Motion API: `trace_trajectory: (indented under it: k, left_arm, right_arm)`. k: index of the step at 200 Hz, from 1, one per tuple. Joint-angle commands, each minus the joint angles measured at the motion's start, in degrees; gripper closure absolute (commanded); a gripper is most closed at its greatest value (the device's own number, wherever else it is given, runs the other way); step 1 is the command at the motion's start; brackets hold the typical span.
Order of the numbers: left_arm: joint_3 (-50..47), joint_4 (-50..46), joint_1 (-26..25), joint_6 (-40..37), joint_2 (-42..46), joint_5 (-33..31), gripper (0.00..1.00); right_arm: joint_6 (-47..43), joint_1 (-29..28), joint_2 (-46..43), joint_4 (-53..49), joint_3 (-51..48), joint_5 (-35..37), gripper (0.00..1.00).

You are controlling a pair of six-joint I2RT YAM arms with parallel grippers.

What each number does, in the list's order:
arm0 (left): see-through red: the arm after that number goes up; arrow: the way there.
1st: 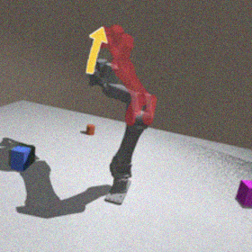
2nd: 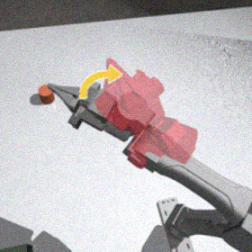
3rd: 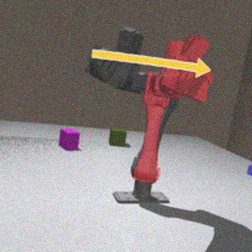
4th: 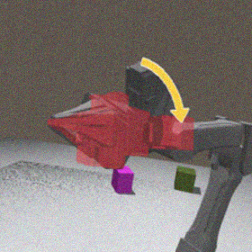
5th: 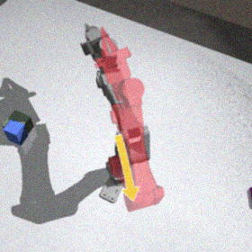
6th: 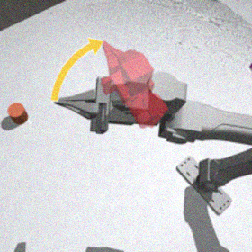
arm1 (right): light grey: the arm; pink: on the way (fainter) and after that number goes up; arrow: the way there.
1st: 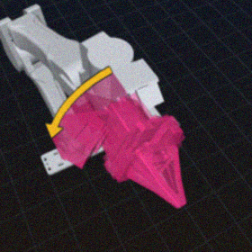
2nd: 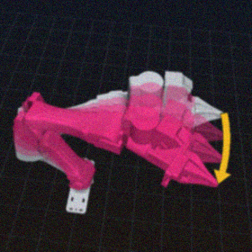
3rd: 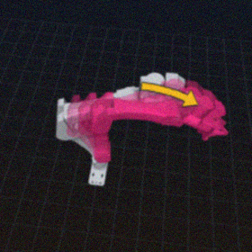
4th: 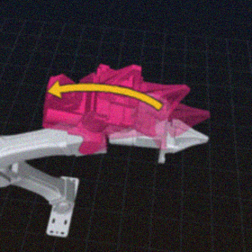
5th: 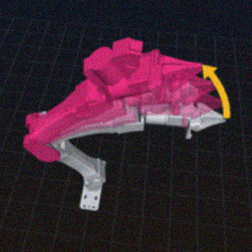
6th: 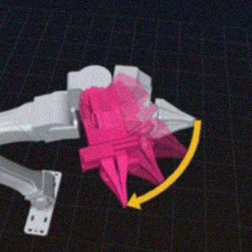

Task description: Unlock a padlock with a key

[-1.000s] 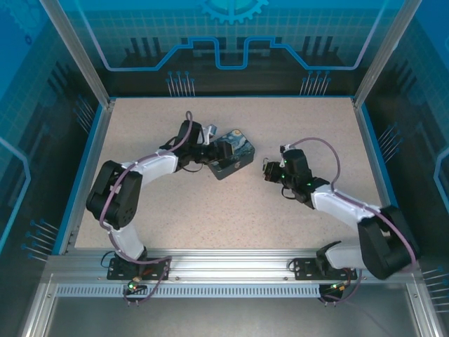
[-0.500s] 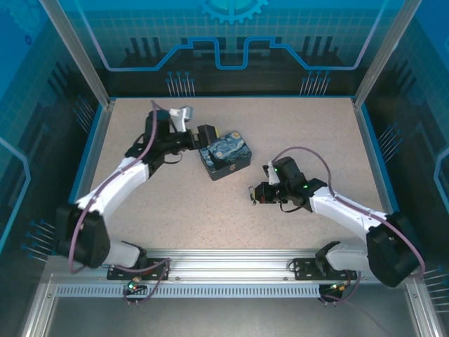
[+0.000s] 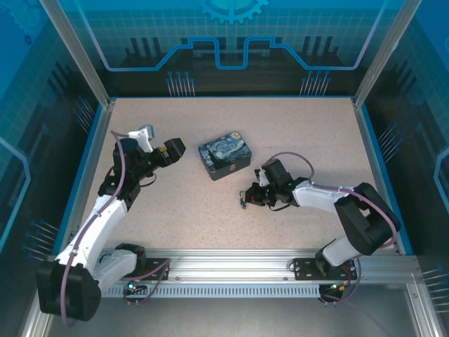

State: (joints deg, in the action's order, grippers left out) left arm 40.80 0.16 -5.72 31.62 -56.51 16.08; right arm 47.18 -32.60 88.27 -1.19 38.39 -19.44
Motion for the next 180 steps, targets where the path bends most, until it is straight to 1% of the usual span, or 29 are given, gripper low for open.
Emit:
trace_trajectory:
  k: [1,54,93,115,127,141,180]
  left_arm:
    - [-1.65,-0.31,0.95,0.82,2.25,-2.05,0.01]
    - [-2.3,-0.92,1.5,1.18,2.46,-1.62,0.01]
    - [-2.26,-1.77,1.5,0.9,2.46,-1.69,0.01]
    - [-2.04,-2.14,1.5,0.65,2.58,-2.07,0.01]
    - [-1.78,-2.48,1.54,0.46,2.62,-2.14,0.01]
    - [-1.55,-2.54,1.58,0.38,2.63,-2.18,0.01]
    - [-0.83,-3.25,1.83,-0.21,2.68,-2.39,0.01]
  right_arm:
    - [2.02,-0.69,2.87,3.82,1.73,-2.98,0.94]
    - [0.35,-0.71,7.13,4.18,1.97,-1.17,0.93]
    - [-0.32,-0.62,7.47,4.79,0.69,0.6,0.86]
    - [-1.02,-0.32,5.38,3.8,0.03,2.07,0.79]
    - [-1.71,-0.02,3.87,3.03,-0.09,2.57,0.73]
    - [-3.07,0.38,1.92,1.16,0.16,3.29,0.62]
    - [-7.36,1.88,-3.81,-6.62,2.18,5.25,0.43]
